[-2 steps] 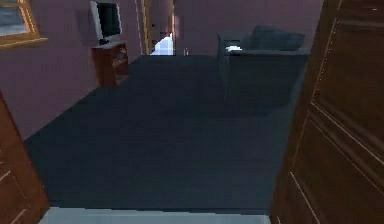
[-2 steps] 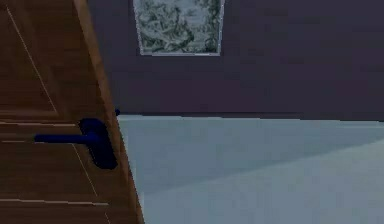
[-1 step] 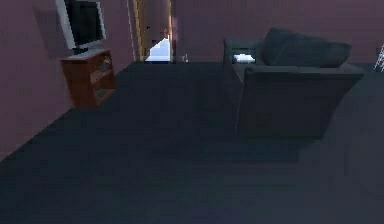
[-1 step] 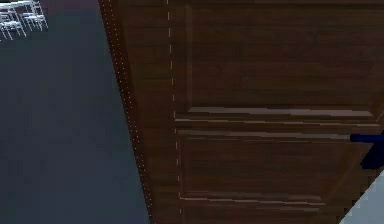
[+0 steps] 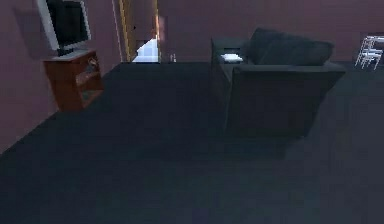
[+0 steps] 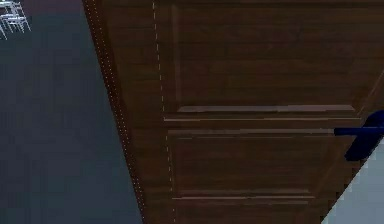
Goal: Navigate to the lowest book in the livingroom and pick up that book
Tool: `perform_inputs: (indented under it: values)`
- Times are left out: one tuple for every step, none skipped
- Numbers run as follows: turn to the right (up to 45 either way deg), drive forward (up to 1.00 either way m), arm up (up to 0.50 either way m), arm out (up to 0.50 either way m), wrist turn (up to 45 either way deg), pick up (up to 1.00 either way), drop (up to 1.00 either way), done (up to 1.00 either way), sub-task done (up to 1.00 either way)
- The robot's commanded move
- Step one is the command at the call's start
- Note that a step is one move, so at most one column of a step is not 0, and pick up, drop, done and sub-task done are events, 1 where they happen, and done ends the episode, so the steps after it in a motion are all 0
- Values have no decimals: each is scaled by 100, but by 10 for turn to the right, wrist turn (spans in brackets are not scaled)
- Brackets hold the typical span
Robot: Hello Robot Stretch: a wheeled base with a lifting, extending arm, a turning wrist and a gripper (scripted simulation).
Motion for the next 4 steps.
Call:
perform_inputs:
  values:
    - [0, 50, 0, 0, 0, 0, 0, 0, 0]
    - [420, 0, 0, 0, 0, 0, 0, 0, 0]
    - [0, 50, 0, 0, 0, 0, 0, 0, 0]
    - [300, 0, 0, 0, 0, 0, 0, 0, 0]
